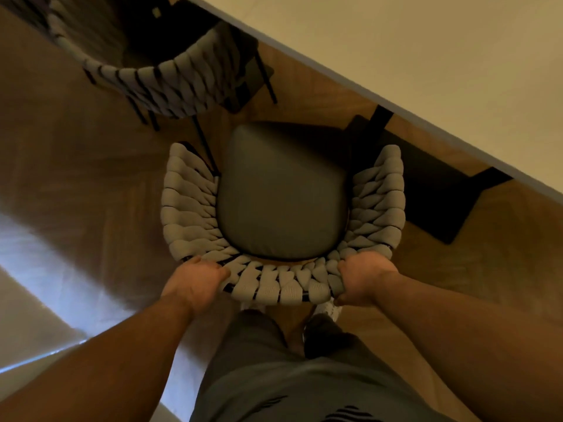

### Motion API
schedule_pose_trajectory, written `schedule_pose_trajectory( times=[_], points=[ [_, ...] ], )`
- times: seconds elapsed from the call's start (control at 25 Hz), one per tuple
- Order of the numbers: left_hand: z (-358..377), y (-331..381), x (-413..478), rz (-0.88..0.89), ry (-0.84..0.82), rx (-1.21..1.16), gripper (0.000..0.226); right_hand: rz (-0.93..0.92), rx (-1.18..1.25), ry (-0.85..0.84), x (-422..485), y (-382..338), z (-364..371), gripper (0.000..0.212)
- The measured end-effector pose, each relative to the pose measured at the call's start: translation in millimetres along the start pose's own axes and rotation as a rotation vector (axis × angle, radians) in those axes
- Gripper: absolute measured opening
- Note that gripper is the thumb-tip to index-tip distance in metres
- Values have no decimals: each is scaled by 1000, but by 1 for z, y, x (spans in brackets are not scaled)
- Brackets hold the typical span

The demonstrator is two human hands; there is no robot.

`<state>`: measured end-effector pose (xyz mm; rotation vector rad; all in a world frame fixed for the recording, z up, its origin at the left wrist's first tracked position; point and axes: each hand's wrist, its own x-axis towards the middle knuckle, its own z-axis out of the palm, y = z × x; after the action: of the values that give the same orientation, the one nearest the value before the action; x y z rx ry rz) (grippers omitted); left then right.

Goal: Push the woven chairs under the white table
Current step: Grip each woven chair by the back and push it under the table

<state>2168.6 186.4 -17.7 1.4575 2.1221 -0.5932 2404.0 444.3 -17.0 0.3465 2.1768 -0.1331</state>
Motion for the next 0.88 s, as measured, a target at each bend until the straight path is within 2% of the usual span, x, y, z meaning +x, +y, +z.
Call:
schedule_pose_trajectory(
  times=[0.24, 0.56, 0.88],
  points=[
    [-3, -58, 12, 170, -77, 41, 37, 41, 117, -85, 10, -41, -15, 47],
    [-4, -141, 35, 329, -72, 153, 39, 174, 342, -151, 21, -129, -24, 50],
    [-25, -159, 59, 381, -33, 258, 42, 276, 380, -24, 19, -153, -24, 60]
  ],
)
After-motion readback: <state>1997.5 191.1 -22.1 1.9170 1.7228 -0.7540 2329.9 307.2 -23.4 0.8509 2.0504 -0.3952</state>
